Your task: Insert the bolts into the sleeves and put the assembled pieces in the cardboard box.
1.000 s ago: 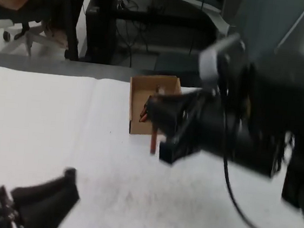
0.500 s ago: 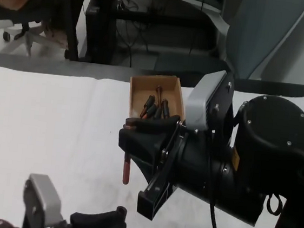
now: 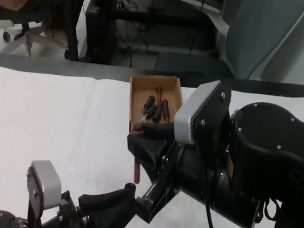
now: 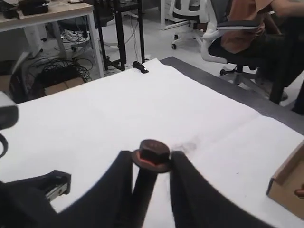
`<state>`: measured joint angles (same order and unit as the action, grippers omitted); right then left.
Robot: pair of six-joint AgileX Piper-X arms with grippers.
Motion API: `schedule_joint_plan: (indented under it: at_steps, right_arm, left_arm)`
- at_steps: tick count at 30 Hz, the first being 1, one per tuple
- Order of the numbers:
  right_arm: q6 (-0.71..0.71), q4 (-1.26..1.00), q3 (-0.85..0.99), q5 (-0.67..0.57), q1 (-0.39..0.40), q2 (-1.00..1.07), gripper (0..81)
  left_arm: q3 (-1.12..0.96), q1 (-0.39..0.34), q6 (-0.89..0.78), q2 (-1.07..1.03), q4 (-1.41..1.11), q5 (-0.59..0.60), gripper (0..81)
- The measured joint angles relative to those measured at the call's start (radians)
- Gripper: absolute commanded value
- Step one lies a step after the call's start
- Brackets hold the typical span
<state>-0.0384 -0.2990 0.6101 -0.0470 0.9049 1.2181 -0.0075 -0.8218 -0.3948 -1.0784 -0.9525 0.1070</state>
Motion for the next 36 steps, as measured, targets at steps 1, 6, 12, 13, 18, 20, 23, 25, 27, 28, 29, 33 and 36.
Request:
schedule_joint_plan:
  at_steps: [1, 6, 12, 13, 18, 20, 23, 25, 27, 28, 29, 33, 36]
  right_arm:
    - [0.005, 0.0, 0.0, 0.001, 0.0, 0.0, 0.6]
    - [0.01, 0.0, -0.002, 0.001, 0.001, 0.0, 0.6]
    - [0.001, -0.009, -0.005, 0.004, 0.015, 0.0, 0.6]
    - [0.001, -0.013, -0.007, 0.008, 0.017, 0.0, 0.6]
    - [0.003, -0.033, -0.007, 0.013, 0.019, 0.0, 0.6]
    - [0.01, -0.039, -0.007, 0.013, 0.02, 0.0, 0.6]
    - [0.01, -0.042, -0.007, 0.011, 0.022, 0.0, 0.6]
    - [0.01, -0.042, -0.007, 0.011, 0.022, 0.0, 0.6]
    - [0.01, -0.042, -0.009, 0.011, 0.023, 0.0, 0.6]
    - [0.01, -0.042, -0.01, 0.011, 0.023, 0.0, 0.6]
    - [0.01, -0.045, -0.012, 0.011, 0.023, 0.0, 0.6]
    - [0.0, -0.052, -0.02, 0.011, 0.025, 0.0, 0.6]
    - [0.0, -0.054, -0.02, 0.015, 0.032, 0.0, 0.6]
  left_arm:
    - [0.0, 0.0, -0.002, 0.0, -0.007, 0.0, 1.7]
    - [0.0, 0.0, -0.009, 0.0, -0.012, -0.005, 1.7]
    - [0.0, 0.0, -0.005, 0.0, -0.012, -0.004, 1.7]
    - [0.0, 0.0, -0.001, 0.0, -0.012, -0.004, 1.7]
    - [0.0, 0.0, 0.002, 0.0, 0.018, -0.004, 1.7]
    - [0.0, 0.0, 0.006, 0.0, 0.029, -0.004, 1.7]
    - [0.0, 0.0, 0.006, 0.0, 0.04, -0.012, 1.7]
    - [0.0, 0.0, 0.006, 0.0, 0.037, -0.023, 1.7]
    - [0.0, 0.0, 0.011, 0.0, 0.026, -0.027, 1.7]
    - [0.0, 0.0, 0.011, 0.0, 0.018, -0.029, 1.7]
    - [0.0, 0.0, 0.014, 0.0, 0.01, -0.03, 1.7]
    - [0.0, 0.0, 0.014, 0.0, 0.009, -0.03, 1.7]
    - [0.0, 0.0, 0.014, 0.0, 0.009, -0.03, 1.7]
